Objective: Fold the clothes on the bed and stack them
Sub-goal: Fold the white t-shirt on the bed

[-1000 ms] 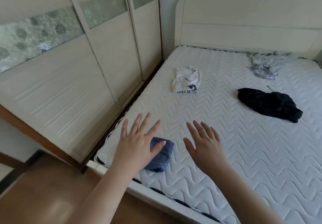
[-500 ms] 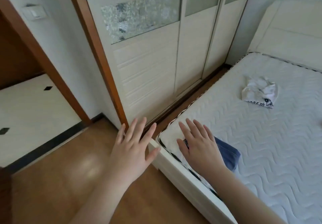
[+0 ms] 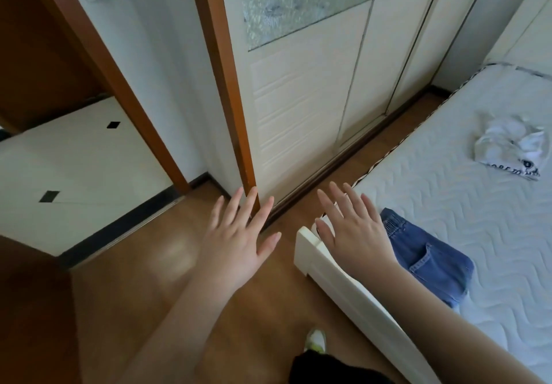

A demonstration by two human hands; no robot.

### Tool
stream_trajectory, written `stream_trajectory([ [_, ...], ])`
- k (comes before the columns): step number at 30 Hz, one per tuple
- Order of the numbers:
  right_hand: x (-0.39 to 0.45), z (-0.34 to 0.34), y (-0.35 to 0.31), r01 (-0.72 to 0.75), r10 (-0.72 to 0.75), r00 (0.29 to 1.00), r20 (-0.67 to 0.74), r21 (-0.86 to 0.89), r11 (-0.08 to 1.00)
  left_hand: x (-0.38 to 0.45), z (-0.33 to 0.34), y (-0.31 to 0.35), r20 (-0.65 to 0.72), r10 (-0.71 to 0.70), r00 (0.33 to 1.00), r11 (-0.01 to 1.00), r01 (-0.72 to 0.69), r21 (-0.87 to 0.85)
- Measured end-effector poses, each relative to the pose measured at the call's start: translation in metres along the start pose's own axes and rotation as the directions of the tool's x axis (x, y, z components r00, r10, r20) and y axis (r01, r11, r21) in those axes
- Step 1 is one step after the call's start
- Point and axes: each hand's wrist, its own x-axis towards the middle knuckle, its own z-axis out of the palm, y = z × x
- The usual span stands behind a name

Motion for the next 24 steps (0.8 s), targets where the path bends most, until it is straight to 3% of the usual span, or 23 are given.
stream_trajectory([
  [9, 0.082, 0.04, 0.031, -0.125, 0.126, 0.99, 0.067, -0.01, 0.992, 0.119, 0.035, -0.018, 0.06, 0.118, 0.991, 0.992, -0.119, 0.028],
  [12, 0.114, 0.05, 0.036, -0.103, 0.099, 0.99, 0.104, 0.032, 0.994, 0.151, 0.036, -0.028, 0.08, 0.147, 0.986, 0.987, -0.151, 0.05],
  [17, 0.165, 0.05, 0.043, -0.102, 0.097, 0.99, 0.104, 0.047, 0.994, 0.204, 0.04, -0.04, 0.07, 0.189, 0.979, 0.98, -0.193, 0.047],
  [24, 0.227, 0.062, 0.058, -0.235, 0.23, 0.97, 0.081, 0.05, 0.971, 0.291, 0.046, -0.054, 0.05, 0.329, 0.943, 0.942, -0.331, 0.049],
])
